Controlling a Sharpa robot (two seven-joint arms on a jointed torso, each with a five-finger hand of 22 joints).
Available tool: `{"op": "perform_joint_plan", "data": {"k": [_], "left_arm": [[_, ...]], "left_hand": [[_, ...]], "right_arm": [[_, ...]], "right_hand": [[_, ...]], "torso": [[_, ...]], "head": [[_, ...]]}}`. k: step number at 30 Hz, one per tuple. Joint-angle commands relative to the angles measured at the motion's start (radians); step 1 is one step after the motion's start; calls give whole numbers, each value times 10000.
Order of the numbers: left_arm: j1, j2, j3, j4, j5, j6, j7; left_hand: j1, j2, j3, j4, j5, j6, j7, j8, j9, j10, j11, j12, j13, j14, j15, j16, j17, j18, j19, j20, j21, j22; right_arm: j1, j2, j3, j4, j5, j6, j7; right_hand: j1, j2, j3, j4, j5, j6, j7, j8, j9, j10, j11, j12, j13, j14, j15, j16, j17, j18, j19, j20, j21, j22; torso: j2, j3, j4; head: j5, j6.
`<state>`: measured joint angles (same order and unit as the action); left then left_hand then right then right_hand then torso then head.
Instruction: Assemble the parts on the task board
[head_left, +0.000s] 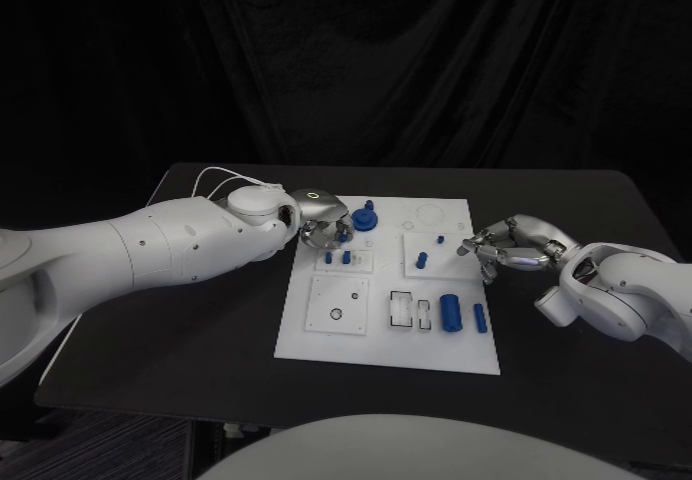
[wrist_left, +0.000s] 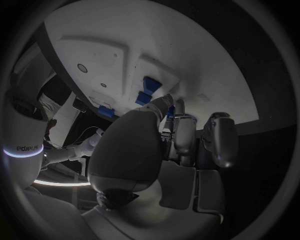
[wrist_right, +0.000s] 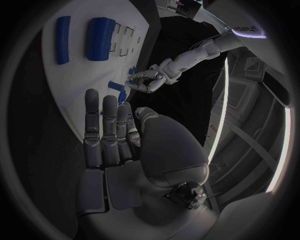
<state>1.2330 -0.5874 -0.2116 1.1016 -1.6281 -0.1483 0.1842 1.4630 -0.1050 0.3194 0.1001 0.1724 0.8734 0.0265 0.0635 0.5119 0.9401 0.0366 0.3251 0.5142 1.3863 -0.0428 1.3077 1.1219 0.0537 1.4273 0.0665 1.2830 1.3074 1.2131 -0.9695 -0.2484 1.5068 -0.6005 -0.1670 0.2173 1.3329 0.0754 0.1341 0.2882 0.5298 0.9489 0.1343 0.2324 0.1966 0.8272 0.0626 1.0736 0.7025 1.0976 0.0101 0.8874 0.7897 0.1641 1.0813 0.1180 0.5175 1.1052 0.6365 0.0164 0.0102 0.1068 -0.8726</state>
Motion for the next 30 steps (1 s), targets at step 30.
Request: {"op": "perform_joint_plan", "data": {"k": [30], "left_arm": [[-31, -429, 6, -10, -45, -2058, -168]], "left_hand": [[18, -291, 53, 79, 6, -1013, 455, -20, -556, -125, 55, -187, -232, -403, 101, -443, -587, 228, -373, 54, -691, 1599]], "right_arm": [[-18, -63, 6, 35, 7, -167, -149]], "right_hand": [[-40, -5, 49, -10, -44, -44, -21, 51, -3, -50, 30, 7, -26, -73, 1, -60, -34, 174, 45, 11, -79, -1]], "torso": [[0, -10, 2]], "head": [[41, 0]]}}
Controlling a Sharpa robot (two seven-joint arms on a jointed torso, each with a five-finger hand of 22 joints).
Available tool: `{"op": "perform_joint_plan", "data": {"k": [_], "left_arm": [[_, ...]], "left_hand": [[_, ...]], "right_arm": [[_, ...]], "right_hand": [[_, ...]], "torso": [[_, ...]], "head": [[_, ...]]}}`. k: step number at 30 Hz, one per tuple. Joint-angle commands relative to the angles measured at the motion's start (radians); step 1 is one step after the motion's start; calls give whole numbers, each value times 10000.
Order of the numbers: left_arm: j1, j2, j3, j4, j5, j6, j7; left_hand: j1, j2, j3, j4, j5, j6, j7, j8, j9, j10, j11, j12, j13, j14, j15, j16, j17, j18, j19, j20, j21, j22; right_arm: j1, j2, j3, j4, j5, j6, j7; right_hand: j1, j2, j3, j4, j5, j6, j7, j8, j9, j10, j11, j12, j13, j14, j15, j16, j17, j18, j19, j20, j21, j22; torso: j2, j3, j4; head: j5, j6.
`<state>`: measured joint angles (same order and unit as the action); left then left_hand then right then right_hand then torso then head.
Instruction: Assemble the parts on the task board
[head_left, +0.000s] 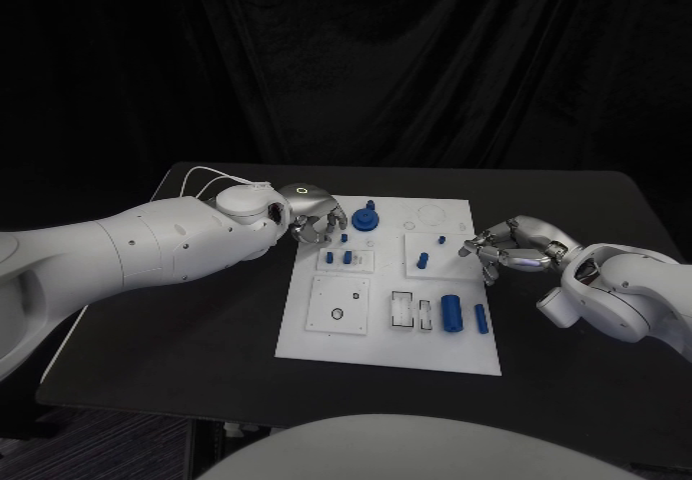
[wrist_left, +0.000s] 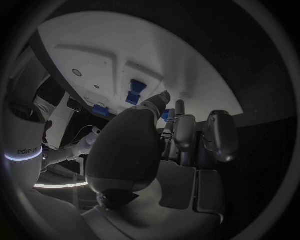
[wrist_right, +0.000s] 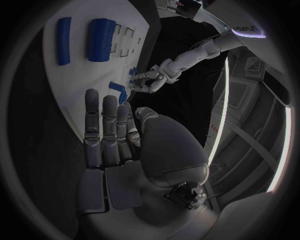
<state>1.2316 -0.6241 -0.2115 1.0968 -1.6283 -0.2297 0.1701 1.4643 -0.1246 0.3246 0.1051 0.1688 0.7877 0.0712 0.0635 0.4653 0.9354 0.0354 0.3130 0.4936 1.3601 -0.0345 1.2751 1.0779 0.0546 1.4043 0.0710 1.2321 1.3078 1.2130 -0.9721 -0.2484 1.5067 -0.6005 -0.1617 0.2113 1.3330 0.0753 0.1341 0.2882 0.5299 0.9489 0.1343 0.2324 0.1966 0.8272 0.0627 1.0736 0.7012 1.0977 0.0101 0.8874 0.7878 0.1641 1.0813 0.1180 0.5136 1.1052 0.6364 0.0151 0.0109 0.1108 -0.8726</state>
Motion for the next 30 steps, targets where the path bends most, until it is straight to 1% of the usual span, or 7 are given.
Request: {"op": "perform_joint_plan", "data": {"k": [1, 10, 16, 19, 25, 27, 30], "left_arm": [[-17, -95, 6, 42, -44, -1388, -34], [-14, -1036, 6, 845, -43, -3527, -1], [-10, -2058, 5, 2170, 1194, -4695, 828], [-9, -2497, 4, 2786, 2856, -4913, 1503], [-9, -3087, 2, 3569, 8541, -3472, 3918], [-10, -3143, 2, 3650, 10432, -2881, 4679], [-14, -3158, 2, 3687, 12756, -1923, 5660]], "left_hand": [[6, -102, -2, 35, 40, -212, 14, -20, -130, -123, 79, -81, -34, -175, 29, -149, -190, 231, -177, 16, -252, 1576], [91, -109, -203, 190, 121, -1003, 91, 28, -982, -1039, 310, -27, -19, -1838, 279, -1645, -2141, 664, -1587, 226, -2878, 914], [173, -76, -138, 391, 454, -648, -9, 69, -1462, -2002, 112, 652, 100, -5600, 679, -5532, -4853, 1110, -5292, 568, -7956, -459], [285, 40, -94, 361, 856, -278, 50, 132, -1608, -2360, 75, 1118, 101, -6416, 775, -6642, -5566, 1017, -6390, 593, -8684, -495], [412, 341, -18, 309, 1620, 133, 958, 120, -1869, -3409, 1169, 1607, -146, -7877, 1763, -7617, -6584, 489, -8341, 1049, -10143, -1005], [412, 574, 9, 374, 1812, 78, 1065, 107, -1921, -3840, 1346, 1638, -223, -8297, 1992, -7780, -6789, 394, -8812, 1171, -10562, -1252], [632, 950, 128, 262, 2314, 302, 1177, 328, -1892, -4153, 1545, 1792, -413, -8562, 2177, -7814, -7102, 391, -9047, 1314, -10987, -1605]], "right_arm": [[-17, -47, 6, 43, 7, -261, -80], [265, -199, 9, 273, -3, -743, -116], [833, -160, 10, 421, -573, -786, -526], [1146, -130, 10, 491, -1424, -689, -890], [1559, 60, 10, 460, -3522, -547, -1758], [1607, 188, 10, 372, -4337, -527, -2058], [1640, 405, 10, 204, -5677, -398, -2514]], "right_hand": [[-41, -4, 49, -10, -44, -44, -21, 51, -3, -50, 29, 7, -13, -73, 2, -61, -15, 174, 45, 11, -40, -1], [37, -145, 29, -72, -41, -49, -27, 66, -2, -114, 26, -16, -50, -128, 4, -90, -79, 175, 30, 17, -77, -5], [813, -515, 266, -587, 176, -104, 35, 102, 4, -543, 92, -366, -294, -529, 72, -222, -215, 160, -193, 61, -290, -34], [1121, -660, 383, -866, 278, -54, 64, 174, 37, -688, 135, -594, -454, -735, 119, -313, -293, 151, -332, 93, -393, -36], [1733, -1040, 711, -1707, 730, -117, 152, 339, 192, -929, 204, -1953, -1504, 62, 60, 236, -250, 167, 173, -11, 130, 463], [1957, -1121, 1344, -2017, -980, -229, 244, 267, 177, -995, 233, -2333, -1841, 379, 68, 699, 117, 162, 220, -46, 418, 806], [1777, -1403, 1801, -2081, -1318, -286, 264, 202, 153, -1114, 343, -2732, -2158, 439, 110, 837, 154, 149, 180, 4, 560, 1025]], "torso": [[2, -2, -6], [4, -33, -13], [-2, -123, 22], [-5, -178, 56], [14, -223, 90], [16, -251, 123], [45, -303, 157]], "head": [[-1, 0], [-76, 0], [-106, 0], [-114, 0], [-85, 0], [-97, 0], [-70, 0]]}}
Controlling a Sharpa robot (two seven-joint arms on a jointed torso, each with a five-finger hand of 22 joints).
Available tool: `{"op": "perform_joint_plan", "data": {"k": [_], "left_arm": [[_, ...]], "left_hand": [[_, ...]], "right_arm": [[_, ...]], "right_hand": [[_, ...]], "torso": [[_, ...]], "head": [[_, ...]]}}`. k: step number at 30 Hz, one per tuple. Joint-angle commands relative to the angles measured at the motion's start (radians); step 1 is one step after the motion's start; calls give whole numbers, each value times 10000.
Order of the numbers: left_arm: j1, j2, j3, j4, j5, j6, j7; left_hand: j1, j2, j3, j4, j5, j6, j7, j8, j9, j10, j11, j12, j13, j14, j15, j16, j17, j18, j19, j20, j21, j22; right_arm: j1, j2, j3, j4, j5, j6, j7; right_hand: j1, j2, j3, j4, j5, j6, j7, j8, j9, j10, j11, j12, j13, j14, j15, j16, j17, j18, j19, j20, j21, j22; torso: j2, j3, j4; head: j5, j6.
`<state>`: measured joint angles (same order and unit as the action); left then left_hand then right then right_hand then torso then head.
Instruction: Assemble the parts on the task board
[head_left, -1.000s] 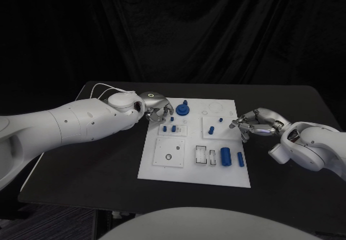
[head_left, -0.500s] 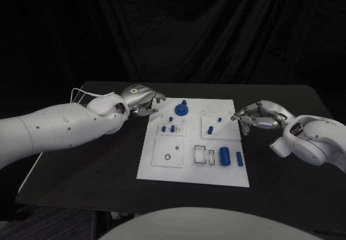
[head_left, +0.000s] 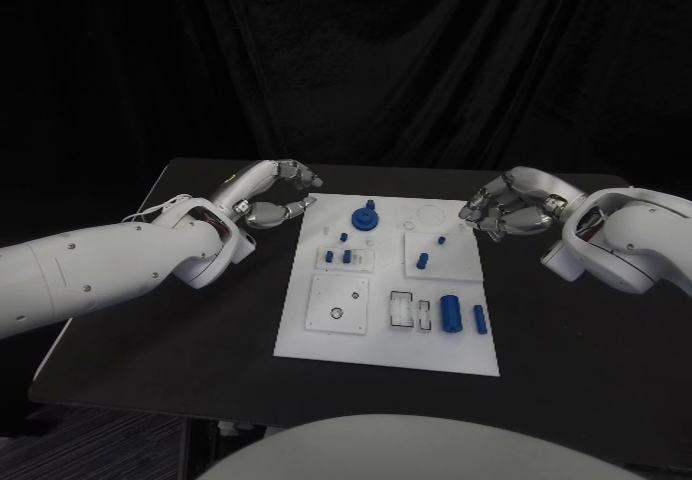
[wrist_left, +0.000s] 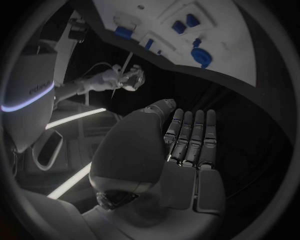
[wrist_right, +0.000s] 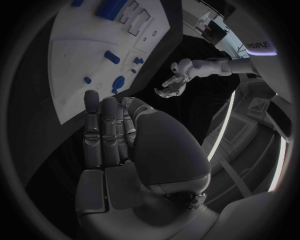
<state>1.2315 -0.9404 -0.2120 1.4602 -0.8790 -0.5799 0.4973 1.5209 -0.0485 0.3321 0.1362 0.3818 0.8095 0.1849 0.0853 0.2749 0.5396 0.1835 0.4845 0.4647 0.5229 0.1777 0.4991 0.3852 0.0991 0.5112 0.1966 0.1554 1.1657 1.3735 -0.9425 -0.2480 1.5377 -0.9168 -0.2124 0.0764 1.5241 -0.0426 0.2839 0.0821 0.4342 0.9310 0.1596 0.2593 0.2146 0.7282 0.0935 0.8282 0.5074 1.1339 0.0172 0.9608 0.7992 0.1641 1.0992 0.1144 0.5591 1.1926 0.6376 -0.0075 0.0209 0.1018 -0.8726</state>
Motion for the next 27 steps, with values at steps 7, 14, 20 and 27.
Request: {"op": "perform_joint_plan", "data": {"k": [7, 14, 20, 27], "left_arm": [[-172, -19, 8, 88, 7615, 3826, 3542], [-361, -93, 8, 387, 8666, 5117, 3721], [-467, -83, 8, 546, 9016, 5637, 3710], [-589, -157, 8, 687, 9105, 5832, 3708]], "left_hand": [[-717, 799, -452, 879, 908, -683, -10, 48, -205, -1619, 49, -54, -1001, -1698, 66, -681, -1204, -31, -1455, 152, -952, -1635], [-1072, 1104, -1173, 1479, 1014, -1721, -82, -169, -756, -2622, -204, -408, -2075, -3071, 74, -2046, -2520, 174, -2398, 340, -1017, -3914], [-1616, 1391, -2046, 1543, 777, -2667, -227, -269, -1227, -3228, -388, -908, -2966, -3485, 150, -2518, -3078, 231, -2760, 483, -1049, -5292], [-2315, 2013, -3433, 1529, -498, -3766, -489, -353, -1732, -4015, -630, -1245, -3731, -4482, -233, -3367, -3537, 597, -3844, 494, -1169, -7482]], "right_arm": [[-53, 409, 5, -337, -5071, 382, -2120], [-232, 600, 5, -483, -6430, -149, -2323], [-425, 776, 5, -674, -6731, -414, -2285], [-663, 901, 5, -836, -6808, -682, -2194]], "right_hand": [[-593, -747, 777, -55, -1180, -576, -92, -365, -137, -575, 194, -920, -673, -379, 169, -235, -516, 148, -206, 171, 71, 335], [-752, -897, 974, -120, -1202, -780, -209, -471, -162, -767, 208, -1088, -819, -203, 134, 31, -362, 183, -152, 188, 56, 399], [-836, -965, 1078, -168, -1186, -993, -248, -583, -197, -883, 247, -1158, -881, -394, 156, -143, -627, 172, -172, 194, 19, 432], [-1023, -1035, 1148, -242, -1378, -1271, -316, -705, -233, -1231, 323, -1215, -936, -305, 218, -22, -596, 168, -180, 247, -106, 449]], "torso": [[23, -225, 266], [39, -351, 467], [81, -479, 613], [127, -496, 590]], "head": [[-257, 0], [-553, 0], [-747, 0], [-790, 0]]}}
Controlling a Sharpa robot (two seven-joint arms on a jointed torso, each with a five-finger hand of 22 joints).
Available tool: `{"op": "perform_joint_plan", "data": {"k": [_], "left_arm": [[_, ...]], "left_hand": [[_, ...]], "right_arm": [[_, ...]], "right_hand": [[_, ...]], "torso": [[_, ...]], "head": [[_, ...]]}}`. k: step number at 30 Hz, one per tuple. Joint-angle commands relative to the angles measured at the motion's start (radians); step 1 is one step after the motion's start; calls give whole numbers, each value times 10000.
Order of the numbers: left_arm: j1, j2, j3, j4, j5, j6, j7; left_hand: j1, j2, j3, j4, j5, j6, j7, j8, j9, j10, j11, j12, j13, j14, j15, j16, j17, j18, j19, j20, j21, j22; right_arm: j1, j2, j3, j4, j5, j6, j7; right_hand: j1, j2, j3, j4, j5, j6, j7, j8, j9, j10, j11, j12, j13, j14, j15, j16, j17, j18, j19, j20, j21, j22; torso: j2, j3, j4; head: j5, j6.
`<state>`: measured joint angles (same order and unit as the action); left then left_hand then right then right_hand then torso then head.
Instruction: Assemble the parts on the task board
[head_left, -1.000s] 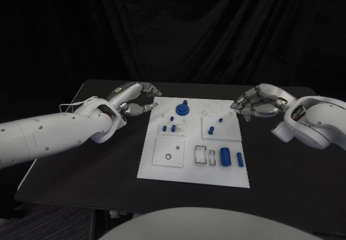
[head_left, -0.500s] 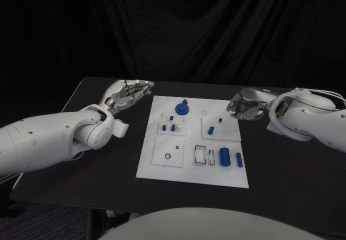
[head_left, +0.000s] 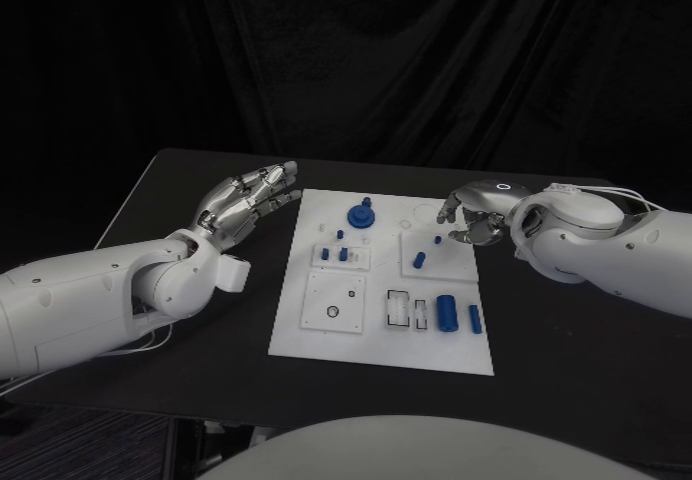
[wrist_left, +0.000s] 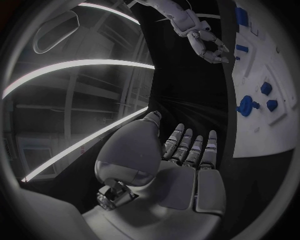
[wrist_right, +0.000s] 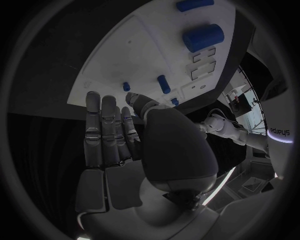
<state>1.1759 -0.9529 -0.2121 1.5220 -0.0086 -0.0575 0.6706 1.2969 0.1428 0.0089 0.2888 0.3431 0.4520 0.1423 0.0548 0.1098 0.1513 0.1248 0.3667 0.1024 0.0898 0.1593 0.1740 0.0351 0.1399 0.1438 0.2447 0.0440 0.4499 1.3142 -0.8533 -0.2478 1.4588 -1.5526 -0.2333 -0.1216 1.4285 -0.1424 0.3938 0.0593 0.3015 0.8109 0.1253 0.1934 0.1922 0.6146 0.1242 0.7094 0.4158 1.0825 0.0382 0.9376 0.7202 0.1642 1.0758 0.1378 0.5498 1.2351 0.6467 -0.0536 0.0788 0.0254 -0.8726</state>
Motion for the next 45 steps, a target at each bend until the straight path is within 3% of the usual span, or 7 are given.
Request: {"op": "perform_joint_plan", "data": {"k": [1, 4, 9, 17, 29, 34, 45], "left_arm": [[-47, -49, 8, 91, 406, 640, 1969], [-84, -86, 8, 144, 417, 760, 1907], [-128, -101, 8, 170, 424, 883, 1830], [-237, -59, 9, 176, 427, 875, 1766], [-363, -28, 9, 153, 427, 1009, 1718], [-396, -3, 9, 122, 427, 1166, 1705], [-466, 18, 9, 54, 266, 1245, 1711]], "left_hand": [[-198, 297, -570, 6, -208, -562, -197, -79, -233, -369, -139, -133, -284, -344, -115, -272, -68, 289, -393, 50, -86, -813], [-291, 448, -966, 6, -337, -1073, -490, -128, -419, -648, -288, -263, -460, -521, -108, -467, -106, 331, -623, 76, -120, -1321], [-998, 790, -2137, -5, -1973, -2775, -1594, -317, -859, -1317, -234, -1199, -712, -898, -576, -1573, -313, 386, -1206, -41, -244, -2761], [-1017, 957, -2704, -81, -2044, -3502, -2710, -385, -932, -1532, -1209, -2201, -821, -898, -1094, -1740, -351, 361, -1384, -873, -342, -3706], [-1121, 1122, -2885, -80, -2186, -3597, -2876, -399, -944, -1544, -1782, -2686, -871, -898, -1215, -1740, -351, 221, -1439, -1180, -431, -4434], [-1052, 1171, -2895, -141, -2089, -3736, -3123, -417, -963, -1531, -1599, -2715, -870, -898, -1223, -1740, -351, 113, -1438, -1282, -426, -4405], [-885, 1266, -2876, -292, -1308, -3592, -2705, -393, -941, -1481, -1091, -2565, -843, -898, -818, -1740, -351, 128, -1425, -865, -404, -4284]], "right_arm": [[-100, 19, 3, -61, -454, -490, -206], [-184, 39, 3, -105, -376, -511, -201], [-264, 76, 3, -179, -149, -507, -154], [-320, 89, 3, -225, 100, -504, -65], [-466, 232, 2, -471, 282, -738, 263], [-554, 348, 3, -640, 448, -819, 416], [-701, 620, 7, -920, 551, -1208, 720]], "right_hand": [[-84, -39, 55, -21, -57, -76, 24, -45, -6, -131, 23, -37, -31, 270, 13, 278, 243, 169, 89, 20, -6, 33], [-107, -40, 60, -25, -68, -118, 8, -64, -12, -129, 23, -34, -41, 308, 22, 320, 259, 170, 122, 26, -3, 41], [-181, -15, 62, 0, -118, -111, 55, -53, -5, -94, 35, -20, -61, 368, 60, 397, 302, 163, 171, 52, -7, 50], [-242, 26, 109, -2, -83, 41, 160, 37, 36, 71, 48, 22, -106, 453, 85, 523, 366, 170, 248, 81, -21, 68], [-401, 126, 174, 80, -41, 230, 252, 139, 83, 340, 38, 46, -195, 551, 93, 666, 428, 178, 334, 102, -55, 87], [-465, 164, 206, 115, -21, 319, 298, 186, 106, 511, -5, 41, -257, 674, 63, 813, 552, 189, 392, 88, -74, 93], [-596, 179, 251, 178, 41, 398, 387, 223, 130, 849, -91, -37, -418, 932, -10, 1038, 706, 150, 676, 27, 162, 190]], "torso": [[42, -46, 8], [49, -67, 8], [40, -55, 11], [24, -55, 14], [40, -68, -39], [34, -88, -10], [30, -107, -2]], "head": [[-52, 0], [-171, 0], [-279, 0], [-393, 0], [-404, 0], [-455, 0], [-591, 0]]}}
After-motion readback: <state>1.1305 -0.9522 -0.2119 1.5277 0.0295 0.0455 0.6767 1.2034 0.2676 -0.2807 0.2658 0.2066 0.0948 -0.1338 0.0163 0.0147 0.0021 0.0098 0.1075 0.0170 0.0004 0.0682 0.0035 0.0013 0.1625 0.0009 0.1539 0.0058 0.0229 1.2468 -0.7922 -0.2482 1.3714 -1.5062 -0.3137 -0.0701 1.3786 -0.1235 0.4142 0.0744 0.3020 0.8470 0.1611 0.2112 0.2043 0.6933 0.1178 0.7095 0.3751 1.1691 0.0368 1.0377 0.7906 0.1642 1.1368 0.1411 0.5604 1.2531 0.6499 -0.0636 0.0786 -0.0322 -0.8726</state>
